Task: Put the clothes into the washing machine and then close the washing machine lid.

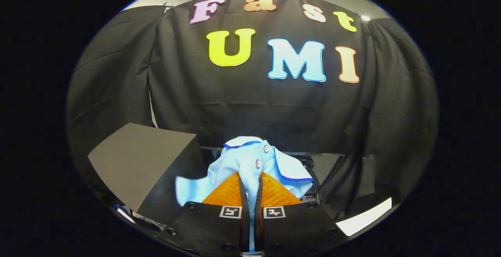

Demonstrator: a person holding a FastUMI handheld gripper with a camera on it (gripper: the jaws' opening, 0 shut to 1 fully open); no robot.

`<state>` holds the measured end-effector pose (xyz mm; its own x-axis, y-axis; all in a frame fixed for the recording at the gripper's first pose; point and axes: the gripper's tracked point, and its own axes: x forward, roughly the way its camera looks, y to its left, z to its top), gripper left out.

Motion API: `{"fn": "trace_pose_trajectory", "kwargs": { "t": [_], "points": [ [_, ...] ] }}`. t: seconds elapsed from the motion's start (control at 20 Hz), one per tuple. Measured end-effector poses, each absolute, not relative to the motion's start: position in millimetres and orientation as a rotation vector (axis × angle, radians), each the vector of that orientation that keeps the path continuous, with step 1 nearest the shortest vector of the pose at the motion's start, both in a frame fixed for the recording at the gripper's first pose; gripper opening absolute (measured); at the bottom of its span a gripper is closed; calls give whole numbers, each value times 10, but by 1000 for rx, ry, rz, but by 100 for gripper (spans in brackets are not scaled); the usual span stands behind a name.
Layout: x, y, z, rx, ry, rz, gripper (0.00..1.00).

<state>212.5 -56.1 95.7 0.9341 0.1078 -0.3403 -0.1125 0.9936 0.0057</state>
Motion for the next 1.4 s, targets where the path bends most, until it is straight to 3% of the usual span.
{"fn": "trace_pose_trajectory", "kwargs": {
  "t": [1.15,1.2,1.4],
  "points": [
    [2044,-805,-1027,-10,661,29,8],
    [2037,-811,-1077,-13,665,25,11],
    [1951,-915,-1175,-34,686,-2,54]
  ]
}}
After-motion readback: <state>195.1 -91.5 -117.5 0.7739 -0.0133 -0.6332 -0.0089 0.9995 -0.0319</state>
